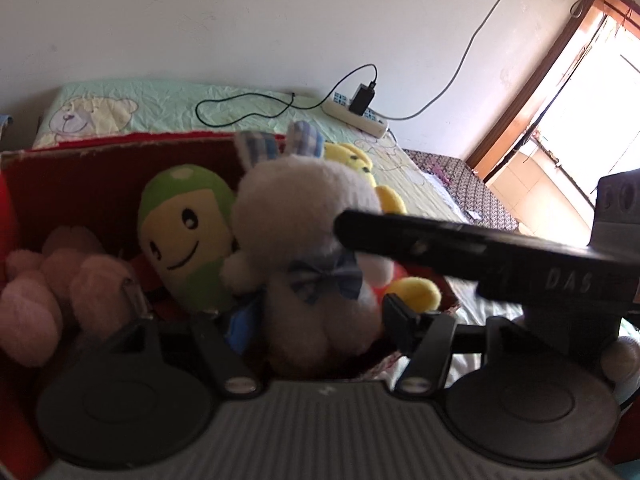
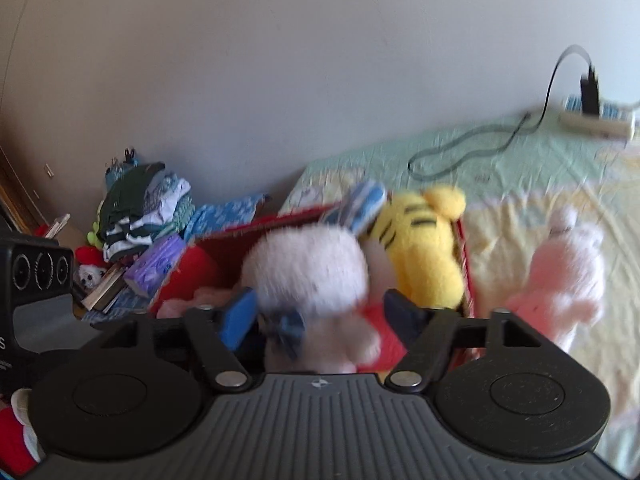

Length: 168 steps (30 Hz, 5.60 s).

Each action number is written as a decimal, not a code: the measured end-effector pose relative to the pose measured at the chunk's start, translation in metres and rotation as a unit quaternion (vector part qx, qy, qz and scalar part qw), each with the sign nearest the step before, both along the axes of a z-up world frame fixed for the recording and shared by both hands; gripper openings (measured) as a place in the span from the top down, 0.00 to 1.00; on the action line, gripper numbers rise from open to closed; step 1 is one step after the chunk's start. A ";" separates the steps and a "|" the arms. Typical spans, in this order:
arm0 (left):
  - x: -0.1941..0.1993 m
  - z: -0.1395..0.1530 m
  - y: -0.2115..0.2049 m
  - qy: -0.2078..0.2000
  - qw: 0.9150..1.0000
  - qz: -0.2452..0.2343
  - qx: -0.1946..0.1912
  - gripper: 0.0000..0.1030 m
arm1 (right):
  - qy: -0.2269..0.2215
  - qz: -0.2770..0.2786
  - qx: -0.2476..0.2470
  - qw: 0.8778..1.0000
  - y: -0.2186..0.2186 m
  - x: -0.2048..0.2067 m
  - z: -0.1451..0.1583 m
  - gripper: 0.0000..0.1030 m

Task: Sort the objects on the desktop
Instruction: 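Lower the white bunny into the box and open the right gripper, then withdraw the open right gripper from the red box, then move the right gripper over the bed to the pale pink bunny, then close the right gripper on the pale pink bunny's body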

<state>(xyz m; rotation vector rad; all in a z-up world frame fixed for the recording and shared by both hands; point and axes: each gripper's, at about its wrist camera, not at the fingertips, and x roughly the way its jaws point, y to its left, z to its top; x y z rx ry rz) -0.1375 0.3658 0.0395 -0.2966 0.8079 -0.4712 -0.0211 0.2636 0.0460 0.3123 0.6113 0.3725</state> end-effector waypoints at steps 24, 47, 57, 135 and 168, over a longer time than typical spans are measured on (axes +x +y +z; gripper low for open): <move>0.018 -0.015 -0.012 0.012 1.000 -0.016 0.000 0.32 | 0.038 0.024 -0.003 0.999 0.018 0.048 -0.014 0.76; -0.007 0.010 0.000 -0.006 0.999 0.031 0.030 0.21 | 0.018 0.002 0.060 0.998 0.001 0.028 0.000 0.68; -0.014 -0.001 0.006 0.023 0.996 0.075 0.049 0.23 | 0.019 -0.012 0.071 0.997 -0.005 0.015 0.000 0.66; 0.029 0.025 -0.244 -0.065 0.979 0.072 0.180 0.13 | 0.097 -0.055 0.120 0.986 -0.255 -0.003 -0.039 0.59; 0.120 -0.062 -0.266 0.036 0.964 0.098 0.245 0.34 | 0.218 0.057 0.223 0.948 -0.248 0.114 -0.120 0.59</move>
